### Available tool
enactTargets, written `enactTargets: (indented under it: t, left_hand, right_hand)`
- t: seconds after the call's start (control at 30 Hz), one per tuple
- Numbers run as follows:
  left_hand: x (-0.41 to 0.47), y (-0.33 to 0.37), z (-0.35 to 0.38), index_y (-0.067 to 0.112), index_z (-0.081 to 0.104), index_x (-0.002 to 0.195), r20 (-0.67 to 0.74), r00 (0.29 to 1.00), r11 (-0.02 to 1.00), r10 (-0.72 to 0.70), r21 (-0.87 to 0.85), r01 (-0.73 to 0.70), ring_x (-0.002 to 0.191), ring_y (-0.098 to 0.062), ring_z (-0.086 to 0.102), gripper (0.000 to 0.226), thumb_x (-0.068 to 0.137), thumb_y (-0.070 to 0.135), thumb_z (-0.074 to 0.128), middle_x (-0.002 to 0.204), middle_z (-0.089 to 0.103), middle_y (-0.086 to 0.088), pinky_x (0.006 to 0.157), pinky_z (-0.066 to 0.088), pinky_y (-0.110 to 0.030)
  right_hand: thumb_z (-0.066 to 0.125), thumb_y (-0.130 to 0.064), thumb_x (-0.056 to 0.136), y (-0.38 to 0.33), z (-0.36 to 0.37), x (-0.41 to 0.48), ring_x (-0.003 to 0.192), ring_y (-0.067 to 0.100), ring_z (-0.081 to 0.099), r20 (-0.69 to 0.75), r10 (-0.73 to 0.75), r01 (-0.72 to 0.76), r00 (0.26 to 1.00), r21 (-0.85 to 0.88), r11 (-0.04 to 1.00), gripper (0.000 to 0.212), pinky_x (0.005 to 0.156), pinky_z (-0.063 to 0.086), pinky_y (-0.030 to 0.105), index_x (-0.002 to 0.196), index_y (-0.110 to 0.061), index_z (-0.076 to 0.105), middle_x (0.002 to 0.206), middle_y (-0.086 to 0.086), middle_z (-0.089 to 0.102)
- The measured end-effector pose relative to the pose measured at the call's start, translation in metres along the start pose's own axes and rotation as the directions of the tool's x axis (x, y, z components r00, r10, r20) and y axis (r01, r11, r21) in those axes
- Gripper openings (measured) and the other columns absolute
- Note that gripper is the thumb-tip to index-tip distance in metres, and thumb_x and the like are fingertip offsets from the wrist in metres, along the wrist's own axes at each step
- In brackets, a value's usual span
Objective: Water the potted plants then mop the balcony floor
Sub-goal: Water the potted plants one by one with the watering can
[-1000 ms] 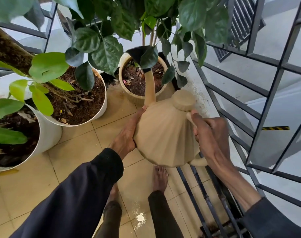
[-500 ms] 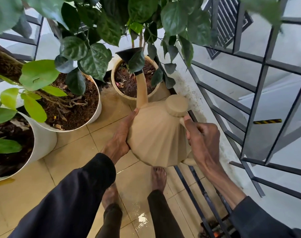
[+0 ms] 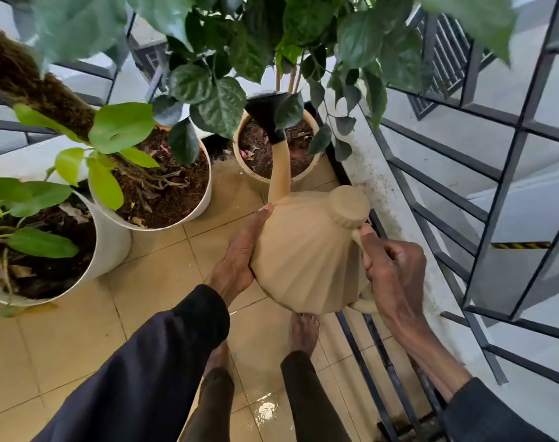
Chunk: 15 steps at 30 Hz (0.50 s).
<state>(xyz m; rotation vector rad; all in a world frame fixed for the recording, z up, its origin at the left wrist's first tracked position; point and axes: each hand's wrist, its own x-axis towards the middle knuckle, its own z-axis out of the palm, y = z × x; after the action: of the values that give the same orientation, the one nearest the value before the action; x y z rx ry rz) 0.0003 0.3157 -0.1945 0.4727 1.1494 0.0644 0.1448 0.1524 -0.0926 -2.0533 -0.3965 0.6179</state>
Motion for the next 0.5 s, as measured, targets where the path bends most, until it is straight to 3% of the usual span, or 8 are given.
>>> enactTargets:
  t: [0.13,0.27,0.37,0.47,0.5]
  left_hand:
    - [-0.014,-0.003,-0.005,0.022,0.069,0.127,-0.016,0.999,0.999,0.034,-0.008,-0.034,0.114,-0.026,0.070,0.072,0.068,0.062,0.084,0.119,0.075,-0.006,0.104,0.053,-0.049]
    - [-0.030,-0.014,-0.016,0.027,0.069,0.127,-0.049,0.996,0.996,0.071,-0.051,-0.073,0.117,-0.025,0.068,0.074,0.066,0.066,0.084,0.122,0.074,-0.004,0.106,0.051,-0.049]
    - [-0.039,-0.027,-0.029,0.031,0.069,0.127,-0.069,0.994,0.992,0.083,-0.089,-0.089,0.118,-0.024,0.067,0.072,0.067,0.069,0.082,0.123,0.073,-0.002,0.107,0.050,-0.048]
    - [-0.052,-0.039,-0.044,0.032,0.070,0.126,-0.122,0.988,0.990,0.091,-0.095,-0.103,0.118,-0.023,0.067,0.069,0.070,0.073,0.076,0.122,0.074,-0.002,0.108,0.049,-0.048]
    - [-0.056,-0.044,-0.052,0.032,0.070,0.126,-0.133,0.986,0.988,0.101,-0.106,-0.115,0.118,-0.023,0.067,0.066,0.074,0.073,0.073,0.121,0.074,-0.002,0.108,0.049,-0.048]
  right_hand:
    - [0.065,-0.061,0.088,-0.004,-0.001,-0.006,0.046,0.021,0.033,0.042,-0.020,0.019,0.999,0.012,1.000,0.074,0.053,0.033,0.039,0.053,0.001,0.049,0.048,0.019,0.041]
    - [0.063,-0.065,0.086,-0.014,0.000,-0.011,0.045,0.021,0.037,0.106,-0.063,0.067,0.992,-0.038,0.997,0.073,0.053,0.035,0.036,0.051,-0.002,0.052,0.043,0.004,0.042]
    - [0.062,-0.066,0.086,-0.021,0.006,-0.016,0.046,0.022,0.040,0.177,-0.097,0.114,0.979,-0.088,0.990,0.071,0.054,0.037,0.034,0.051,-0.004,0.054,0.046,0.010,0.047]
    - [0.062,-0.067,0.085,-0.024,0.017,-0.021,0.045,0.017,0.043,0.233,-0.136,0.168,0.963,-0.123,0.978,0.069,0.055,0.038,0.030,0.053,-0.006,0.056,0.046,0.000,0.049]
    - [0.062,-0.067,0.084,-0.027,0.023,-0.025,0.046,0.018,0.043,0.260,-0.147,0.187,0.954,-0.135,0.973,0.070,0.054,0.039,0.029,0.054,-0.004,0.056,0.048,0.004,0.050]
